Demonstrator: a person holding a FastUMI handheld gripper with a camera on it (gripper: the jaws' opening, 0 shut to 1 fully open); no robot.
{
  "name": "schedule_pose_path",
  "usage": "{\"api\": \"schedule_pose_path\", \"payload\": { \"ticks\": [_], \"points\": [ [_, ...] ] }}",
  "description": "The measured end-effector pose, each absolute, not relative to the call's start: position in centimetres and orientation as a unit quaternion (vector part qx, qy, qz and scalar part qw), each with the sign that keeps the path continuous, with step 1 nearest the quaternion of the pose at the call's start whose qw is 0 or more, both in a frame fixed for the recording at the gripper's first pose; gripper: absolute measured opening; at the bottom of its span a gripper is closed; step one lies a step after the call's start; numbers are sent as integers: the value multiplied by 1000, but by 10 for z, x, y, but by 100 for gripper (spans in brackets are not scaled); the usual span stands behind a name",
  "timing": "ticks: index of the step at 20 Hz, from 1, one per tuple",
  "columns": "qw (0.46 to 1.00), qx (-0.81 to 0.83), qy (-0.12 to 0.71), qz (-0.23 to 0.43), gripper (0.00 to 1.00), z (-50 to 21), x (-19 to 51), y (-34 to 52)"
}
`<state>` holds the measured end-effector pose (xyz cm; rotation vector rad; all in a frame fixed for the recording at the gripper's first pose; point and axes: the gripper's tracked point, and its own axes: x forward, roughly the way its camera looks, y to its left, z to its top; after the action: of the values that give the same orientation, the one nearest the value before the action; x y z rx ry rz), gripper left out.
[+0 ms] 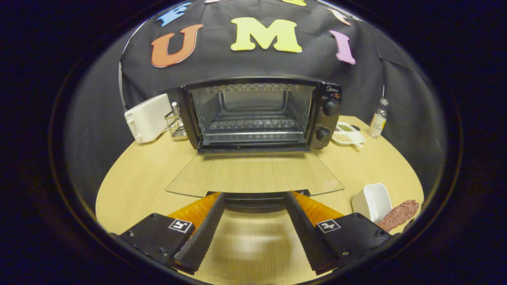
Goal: Open the toaster oven, put the food inside, and close the toaster oven door.
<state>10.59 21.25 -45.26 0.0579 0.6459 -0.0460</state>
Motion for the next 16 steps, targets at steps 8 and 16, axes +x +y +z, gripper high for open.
{"api": "schedule_pose_path", "payload": {
  "ticks": [8,16],
  "points": [
    [941,20,336,-21,99,-468,103,210],
    [956,-24,292,-17,100,-390,80,129]
  ]
}}
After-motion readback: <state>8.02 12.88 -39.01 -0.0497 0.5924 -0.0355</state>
